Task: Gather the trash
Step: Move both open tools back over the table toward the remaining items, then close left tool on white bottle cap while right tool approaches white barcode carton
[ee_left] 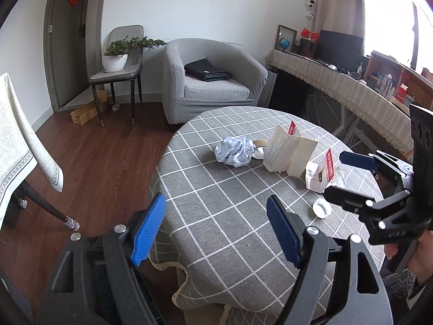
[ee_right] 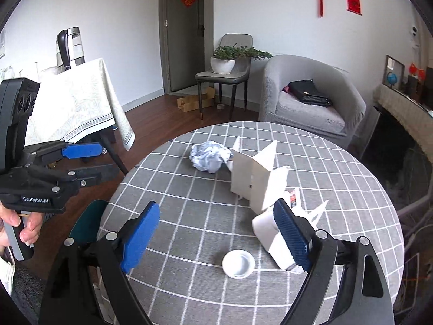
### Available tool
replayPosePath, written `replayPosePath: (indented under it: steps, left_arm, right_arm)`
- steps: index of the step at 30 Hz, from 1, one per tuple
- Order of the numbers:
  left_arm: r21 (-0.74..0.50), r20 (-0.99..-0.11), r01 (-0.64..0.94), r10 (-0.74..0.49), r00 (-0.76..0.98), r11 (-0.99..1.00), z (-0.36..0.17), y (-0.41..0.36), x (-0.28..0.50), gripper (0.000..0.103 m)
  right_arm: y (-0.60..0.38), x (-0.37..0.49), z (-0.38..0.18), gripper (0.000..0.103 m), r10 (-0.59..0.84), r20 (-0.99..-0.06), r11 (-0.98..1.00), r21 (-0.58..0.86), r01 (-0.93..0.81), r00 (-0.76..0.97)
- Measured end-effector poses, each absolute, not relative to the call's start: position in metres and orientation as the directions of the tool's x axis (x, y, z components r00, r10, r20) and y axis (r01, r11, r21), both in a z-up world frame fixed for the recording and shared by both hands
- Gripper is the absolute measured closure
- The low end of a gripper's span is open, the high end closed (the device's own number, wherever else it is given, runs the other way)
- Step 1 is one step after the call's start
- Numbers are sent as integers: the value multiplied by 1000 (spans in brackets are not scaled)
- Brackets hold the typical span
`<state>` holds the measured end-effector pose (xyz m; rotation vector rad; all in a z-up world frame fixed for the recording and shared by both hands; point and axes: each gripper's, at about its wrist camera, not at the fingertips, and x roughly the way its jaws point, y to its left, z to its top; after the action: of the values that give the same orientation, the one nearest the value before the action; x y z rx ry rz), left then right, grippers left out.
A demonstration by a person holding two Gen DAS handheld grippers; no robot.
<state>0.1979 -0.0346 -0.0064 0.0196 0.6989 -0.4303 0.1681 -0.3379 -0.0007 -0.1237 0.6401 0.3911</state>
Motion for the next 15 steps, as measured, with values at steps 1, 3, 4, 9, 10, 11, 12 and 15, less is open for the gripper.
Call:
replayPosePath:
  steps: [1,3,4,9,10,11,12,15]
  left_arm:
    - [-122,-631,400,-382,675,908,-8,-40,199,24]
    - [-115,-639,417,-389,664,902,-12,-53,199,24]
    - [-114,-643,428,-395,656,897,-14,-58,200,24]
    - [-105,-658,492,-431,617,864,-22,-89,198,24]
    - [-104,-662,503,-437,609,858,-24,-95,198,24]
    - [-102,-664,515,-443,602,851,-25,-101,198,24]
    - [-100,-666,529,-452,594,843,-26,-107,197,24]
    - [-90,-670,562,-467,576,822,-30,-124,196,24]
  right_arm:
    - [-347,168,0,16,310,-602,925,12,-379,736]
    - [-366,169,0,16,300,-598,935,29,-354,743]
    - [-374,169,0,16,297,-596,939,38,-343,746]
    - [-407,166,-2,13,279,-593,952,70,-297,755]
    - [-413,166,-2,13,277,-592,954,75,-291,757]
    - [-418,166,-3,13,276,-592,955,80,-286,757]
    - [-424,166,-3,13,277,-590,956,87,-281,759]
    - [-438,166,-4,12,280,-591,957,105,-271,756]
